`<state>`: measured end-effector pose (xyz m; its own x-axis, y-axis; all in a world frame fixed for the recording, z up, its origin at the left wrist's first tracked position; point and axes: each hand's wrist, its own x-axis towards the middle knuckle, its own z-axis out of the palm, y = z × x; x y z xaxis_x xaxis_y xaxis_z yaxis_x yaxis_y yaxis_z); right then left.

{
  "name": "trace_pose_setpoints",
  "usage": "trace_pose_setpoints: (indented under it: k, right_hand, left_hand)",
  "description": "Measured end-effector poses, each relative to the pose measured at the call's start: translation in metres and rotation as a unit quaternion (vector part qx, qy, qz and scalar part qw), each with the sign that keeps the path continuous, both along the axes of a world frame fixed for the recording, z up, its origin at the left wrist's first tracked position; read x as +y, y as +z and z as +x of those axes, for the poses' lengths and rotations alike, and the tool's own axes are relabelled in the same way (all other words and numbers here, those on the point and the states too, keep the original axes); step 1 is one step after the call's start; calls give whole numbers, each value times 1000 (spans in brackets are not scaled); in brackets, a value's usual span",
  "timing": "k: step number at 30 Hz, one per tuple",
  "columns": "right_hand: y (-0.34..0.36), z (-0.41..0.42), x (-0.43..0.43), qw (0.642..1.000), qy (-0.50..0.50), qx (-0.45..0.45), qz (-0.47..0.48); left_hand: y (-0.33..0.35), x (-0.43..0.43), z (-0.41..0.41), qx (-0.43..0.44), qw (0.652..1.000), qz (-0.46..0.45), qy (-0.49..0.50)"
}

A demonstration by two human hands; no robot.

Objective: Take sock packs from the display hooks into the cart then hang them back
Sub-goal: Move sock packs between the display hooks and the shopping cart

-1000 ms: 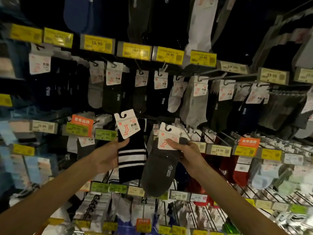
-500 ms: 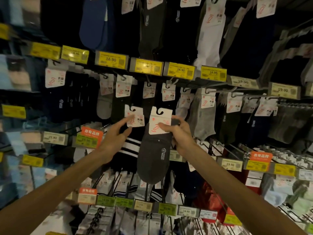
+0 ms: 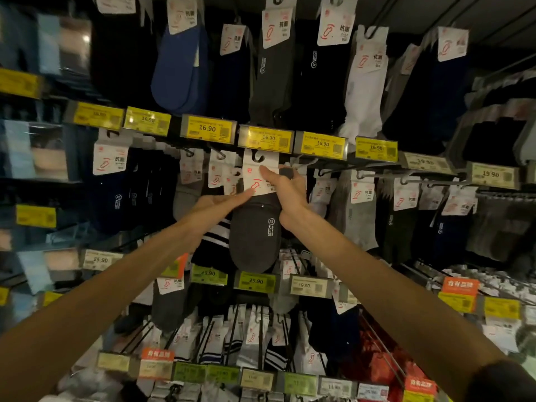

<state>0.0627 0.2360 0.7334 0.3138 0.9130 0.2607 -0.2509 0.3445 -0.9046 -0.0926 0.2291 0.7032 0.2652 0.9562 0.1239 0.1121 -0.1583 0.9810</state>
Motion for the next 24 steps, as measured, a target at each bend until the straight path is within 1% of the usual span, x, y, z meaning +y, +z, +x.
trace_pose_setpoints:
  k: [3,5,9,13,15,18,24]
  right_hand:
    - [-3,-1,8,1000,-20,12,-17]
    - [-1,0,12,999,-25,15,-34]
    - [12,5,19,997,-37,-2,-62]
    - [19,9,21,997,-17,-30,-67]
    - [16,11,23,997,-6,-54,-47]
    - [11,9,25,997,-17,-75,12]
    - [18,-1,34,994,-53,-64,67]
  left_hand:
    - [4,0,12,-28,999,25,29]
    - [7,0,15,-54,998,15,34]
    - [10,2,17,-78,996,-9,33]
    - [10,4,15,-86,996,-16,35]
    - [6,5,12,-83,996,-9,29]
    - [1,7,5,-86,996,15,8]
    - [9,8,2,-87,996,23,0]
